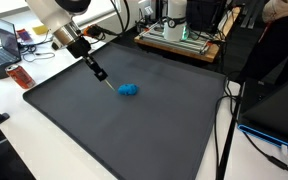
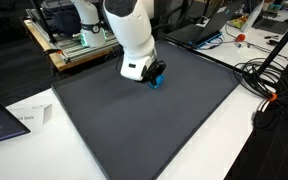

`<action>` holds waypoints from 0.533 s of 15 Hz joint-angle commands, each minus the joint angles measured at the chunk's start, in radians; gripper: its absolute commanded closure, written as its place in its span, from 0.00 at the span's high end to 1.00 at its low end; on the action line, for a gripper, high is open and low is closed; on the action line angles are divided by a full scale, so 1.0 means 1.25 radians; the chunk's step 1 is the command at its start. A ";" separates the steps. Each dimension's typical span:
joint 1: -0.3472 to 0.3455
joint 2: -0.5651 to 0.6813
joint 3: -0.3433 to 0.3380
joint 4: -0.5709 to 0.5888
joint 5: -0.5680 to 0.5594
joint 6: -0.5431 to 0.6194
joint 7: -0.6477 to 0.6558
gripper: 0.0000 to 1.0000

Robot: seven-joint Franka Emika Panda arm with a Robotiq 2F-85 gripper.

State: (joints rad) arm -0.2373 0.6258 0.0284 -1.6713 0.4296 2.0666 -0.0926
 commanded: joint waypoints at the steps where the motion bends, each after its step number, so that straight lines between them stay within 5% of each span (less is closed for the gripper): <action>1: -0.016 0.042 -0.002 0.070 0.021 -0.086 0.008 0.03; 8: -0.047 0.104 -0.002 0.129 0.047 -0.133 -0.001 0.03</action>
State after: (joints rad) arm -0.2760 0.7101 0.0262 -1.5734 0.4525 1.9464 -0.0892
